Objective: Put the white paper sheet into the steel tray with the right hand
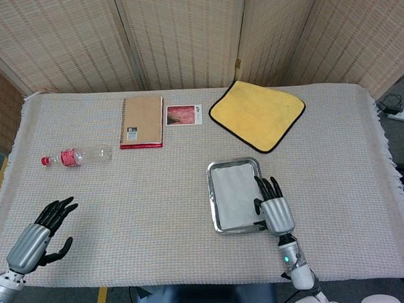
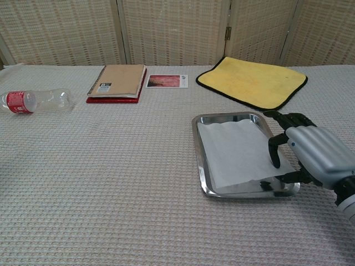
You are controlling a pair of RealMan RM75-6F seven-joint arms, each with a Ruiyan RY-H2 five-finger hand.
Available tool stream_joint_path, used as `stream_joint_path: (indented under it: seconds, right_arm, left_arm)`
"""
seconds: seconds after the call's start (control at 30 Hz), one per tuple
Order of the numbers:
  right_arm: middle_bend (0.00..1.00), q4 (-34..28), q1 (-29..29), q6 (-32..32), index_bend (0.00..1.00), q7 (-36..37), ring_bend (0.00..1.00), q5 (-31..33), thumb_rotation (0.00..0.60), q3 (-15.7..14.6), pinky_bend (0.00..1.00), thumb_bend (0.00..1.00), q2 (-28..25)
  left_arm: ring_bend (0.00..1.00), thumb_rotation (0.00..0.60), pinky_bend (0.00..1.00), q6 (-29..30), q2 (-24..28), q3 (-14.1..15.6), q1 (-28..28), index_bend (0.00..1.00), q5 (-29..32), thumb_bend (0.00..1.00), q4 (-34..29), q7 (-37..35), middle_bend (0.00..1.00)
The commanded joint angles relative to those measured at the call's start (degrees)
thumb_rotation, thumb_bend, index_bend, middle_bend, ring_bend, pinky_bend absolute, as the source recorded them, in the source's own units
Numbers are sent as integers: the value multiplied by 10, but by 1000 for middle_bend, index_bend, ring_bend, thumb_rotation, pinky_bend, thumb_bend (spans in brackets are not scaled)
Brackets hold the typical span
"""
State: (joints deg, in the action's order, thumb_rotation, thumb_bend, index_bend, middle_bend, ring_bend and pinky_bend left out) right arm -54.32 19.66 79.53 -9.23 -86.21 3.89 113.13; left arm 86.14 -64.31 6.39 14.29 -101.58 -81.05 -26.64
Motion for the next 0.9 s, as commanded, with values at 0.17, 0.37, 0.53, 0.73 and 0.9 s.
stream_joint_path:
  seconds: [0.17,0.37,0.53,0.73,0.9]
  right_arm:
    - [0,-149,16,-85,0,-77,0,40,600,6,0,461,-84]
    - [0,-233,16,-108,0,-92,0,65,600,12,0,446,-136]
    - [0,-259,19,-115,0,-105,0,77,600,18,0,421,-156]
    - [0,-267,30,-142,0,-114,0,103,600,26,0,322,-163]
    - [0,-275,31,-136,0,-114,0,100,600,25,0,311,-166]
  left_arm:
    - [0,600,0,-2,7,4,3,0,-4,580,-5,-15,0]
    - [0,600,0,-5,6,3,4,0,-1,580,-4,-14,0]
    - [0,600,0,-3,4,2,2,0,-1,581,-4,-10,0]
    - [0,600,0,-5,3,3,3,0,-1,580,-4,-7,0]
    - [0,600,0,-2,4,2,3,0,0,581,-3,-10,0]
